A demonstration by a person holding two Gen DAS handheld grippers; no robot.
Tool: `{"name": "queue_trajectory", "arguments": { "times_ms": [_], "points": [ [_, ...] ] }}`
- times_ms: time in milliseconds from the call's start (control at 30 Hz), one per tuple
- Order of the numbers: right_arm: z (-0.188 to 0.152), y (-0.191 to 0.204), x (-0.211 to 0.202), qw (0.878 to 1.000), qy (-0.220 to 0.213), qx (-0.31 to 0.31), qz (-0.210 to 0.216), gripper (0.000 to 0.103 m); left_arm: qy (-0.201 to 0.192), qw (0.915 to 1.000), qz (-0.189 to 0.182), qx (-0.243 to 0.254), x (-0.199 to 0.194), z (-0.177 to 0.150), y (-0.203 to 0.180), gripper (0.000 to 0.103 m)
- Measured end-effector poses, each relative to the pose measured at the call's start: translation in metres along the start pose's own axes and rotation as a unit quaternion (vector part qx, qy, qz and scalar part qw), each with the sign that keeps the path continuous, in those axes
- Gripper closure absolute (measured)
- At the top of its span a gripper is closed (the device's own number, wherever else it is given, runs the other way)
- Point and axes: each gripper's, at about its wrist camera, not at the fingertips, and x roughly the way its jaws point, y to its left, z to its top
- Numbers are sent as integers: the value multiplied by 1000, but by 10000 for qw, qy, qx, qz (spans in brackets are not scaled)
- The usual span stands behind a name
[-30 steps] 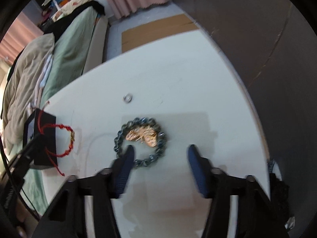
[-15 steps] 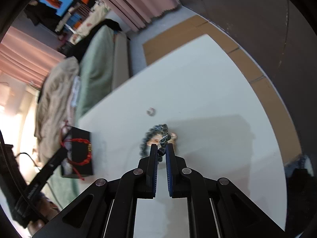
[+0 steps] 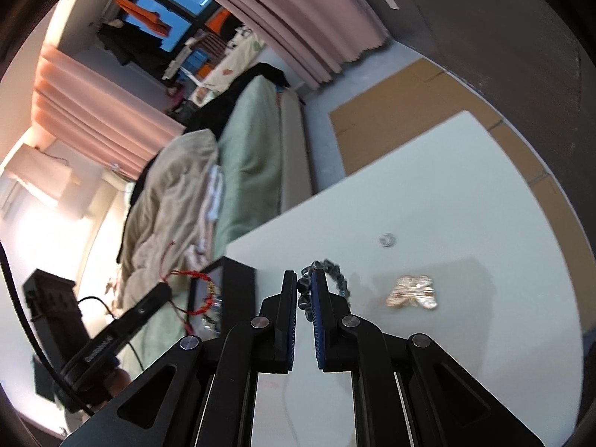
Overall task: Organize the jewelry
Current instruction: 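Carry the red string bracelet toward the box with the left gripper while the right grasps the grey bead bracelet, then lower the red string bracelet into the box and open the left gripper while the right lifts the grey bracelet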
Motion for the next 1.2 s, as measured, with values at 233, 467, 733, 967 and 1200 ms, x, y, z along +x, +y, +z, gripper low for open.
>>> {"name": "queue_trajectory", "arguments": {
  "times_ms": [233,467,733,967,1200],
  "points": [
    [-3,33,10,9988,-66,-293,394,101,-14,9996,220,-152,-5,3,27,99],
    [-4,36,33,9989,366,-289,7,101,135,9988,393,-239,2,1,44,99],
    [-4,-1,61,9855,820,-278,-1461,57,225,9989,315,-250,4,1,46,99],
    [-8,3,87,9687,978,-824,-2129,58,242,9989,288,-263,2,0,48,99],
    [-17,8,97,9478,1050,-1247,-2742,92,403,9978,339,-407,10,-2,54,99]
  ]
}}
